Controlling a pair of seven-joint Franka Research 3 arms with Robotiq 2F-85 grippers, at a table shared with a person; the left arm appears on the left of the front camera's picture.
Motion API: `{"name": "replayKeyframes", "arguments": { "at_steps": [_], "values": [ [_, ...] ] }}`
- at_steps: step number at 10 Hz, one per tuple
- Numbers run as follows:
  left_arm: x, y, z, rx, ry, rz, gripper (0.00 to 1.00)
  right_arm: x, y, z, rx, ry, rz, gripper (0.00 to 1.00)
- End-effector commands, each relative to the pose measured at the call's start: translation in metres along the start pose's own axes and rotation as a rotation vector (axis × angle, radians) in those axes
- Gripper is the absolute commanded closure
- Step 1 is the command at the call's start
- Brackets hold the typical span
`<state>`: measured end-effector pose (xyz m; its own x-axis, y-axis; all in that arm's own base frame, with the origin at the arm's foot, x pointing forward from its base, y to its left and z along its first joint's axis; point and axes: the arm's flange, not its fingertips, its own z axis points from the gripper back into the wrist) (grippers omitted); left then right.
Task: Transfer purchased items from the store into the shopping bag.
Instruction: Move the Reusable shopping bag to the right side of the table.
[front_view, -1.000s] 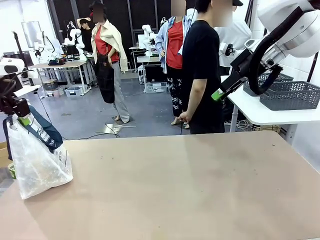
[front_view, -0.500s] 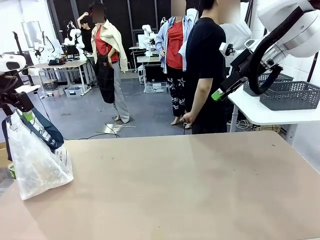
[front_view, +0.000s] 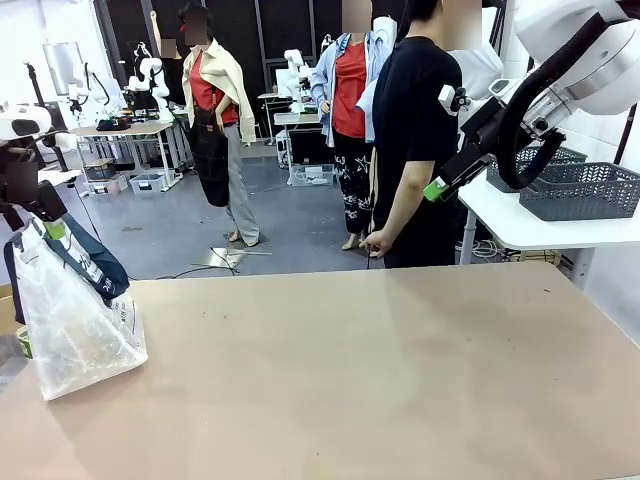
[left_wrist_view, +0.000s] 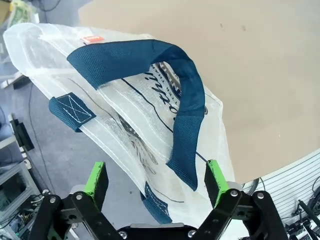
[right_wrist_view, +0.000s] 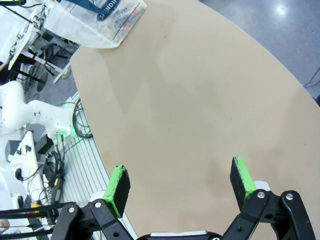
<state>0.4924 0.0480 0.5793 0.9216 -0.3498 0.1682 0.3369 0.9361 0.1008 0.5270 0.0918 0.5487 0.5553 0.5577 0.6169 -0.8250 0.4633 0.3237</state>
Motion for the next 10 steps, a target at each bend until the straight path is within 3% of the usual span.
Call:
{"name": "replayKeyframes", "arguments": {
  "at_steps": [1,3,4,5,8,9,10],
  "values": [
    [-0.001,-0.003,0.002,0.028,0.022,0.003,0.00,0.001,0.000,0.001,0.008,0.003,0.005,0.00],
    [0.000,-0.003,0.004,0.030,0.005,0.001,0.00,0.001,0.000,0.001,0.008,0.003,0.005,0.00],
    [0.002,-0.001,0.008,-0.003,0.039,0.065,0.00,0.001,0.000,0.001,0.008,0.003,0.005,0.00],
    [0.000,-0.001,0.000,0.006,0.005,-0.005,0.00,0.001,0.000,0.001,0.008,0.003,0.005,0.00],
    [0.000,-0.001,0.001,0.002,0.013,0.013,0.00,0.001,0.000,0.001,0.008,0.003,0.005,0.00],
    [-0.003,-0.008,0.015,0.047,-0.018,-0.175,0.00,0.001,0.000,0.001,0.008,0.003,0.005,0.00],
    [0.001,-0.014,0.025,-0.008,-0.061,-0.315,0.00,0.001,0.000,0.001,0.008,0.003,0.005,0.00]
  ]
}}
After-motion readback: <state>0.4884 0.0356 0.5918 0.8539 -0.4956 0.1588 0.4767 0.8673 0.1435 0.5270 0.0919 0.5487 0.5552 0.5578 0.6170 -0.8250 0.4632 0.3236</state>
